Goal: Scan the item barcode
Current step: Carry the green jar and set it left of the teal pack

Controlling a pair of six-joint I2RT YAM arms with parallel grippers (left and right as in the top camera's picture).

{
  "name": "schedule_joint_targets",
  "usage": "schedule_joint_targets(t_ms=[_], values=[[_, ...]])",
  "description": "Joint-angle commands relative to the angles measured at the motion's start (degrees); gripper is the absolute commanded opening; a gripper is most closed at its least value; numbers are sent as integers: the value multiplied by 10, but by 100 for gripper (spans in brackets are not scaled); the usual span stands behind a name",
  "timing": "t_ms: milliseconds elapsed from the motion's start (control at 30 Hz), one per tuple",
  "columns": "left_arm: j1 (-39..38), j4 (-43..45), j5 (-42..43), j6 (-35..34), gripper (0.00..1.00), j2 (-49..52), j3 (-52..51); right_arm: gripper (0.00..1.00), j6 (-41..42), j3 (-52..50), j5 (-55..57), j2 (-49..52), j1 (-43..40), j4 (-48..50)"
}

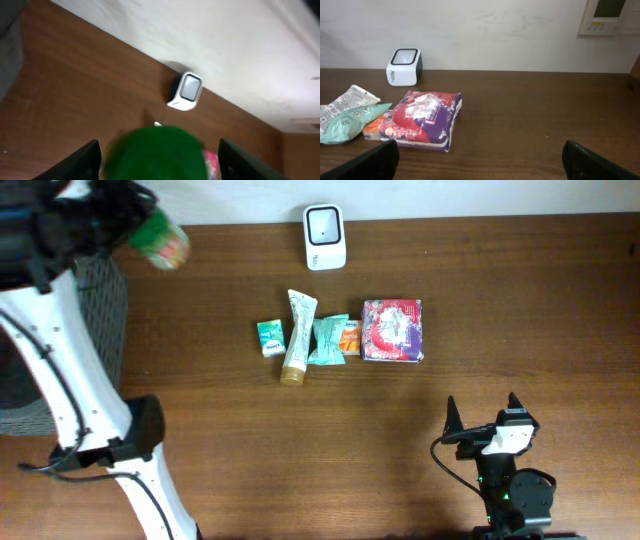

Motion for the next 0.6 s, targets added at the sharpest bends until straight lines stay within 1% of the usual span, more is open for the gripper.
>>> schedule_joint_targets(t_ms=[0, 67, 133, 200, 267, 333, 400, 433, 500, 567], values=[[-68, 0, -115, 10, 71, -12, -37, 99, 2, -5, 3, -2, -4, -1], [-100, 0, -149, 10, 68, -12, -85, 99, 2, -5, 3, -2, -4, -1], [-127, 12, -165, 10, 69, -12, -155, 99, 2, -5, 3, -2, -4, -2], [-149, 50, -191, 10, 71, -12, -245, 99, 2, -5, 3, -2, -4, -1], [-155, 96, -198, 10, 71, -12, -301, 99, 2, -5, 3, -2, -4, -1], [-156, 135, -197, 17, 71, -12, -332, 99, 2, -5, 3, -2, -4, -1], [-160, 141, -192, 21, 69, -12, -356, 99, 2, -5, 3, -2, -4, -2], [-167, 143, -191, 34, 70, -12, -380, 99, 2, -5, 3, -2, -4, -1], [-176, 137, -191, 55, 74, -12, -410, 99, 2, -5, 3, -2, -4, -1], [-186, 135, -192, 95, 82, -12, -465, 99, 2, -5, 3, -2, -4, -1]])
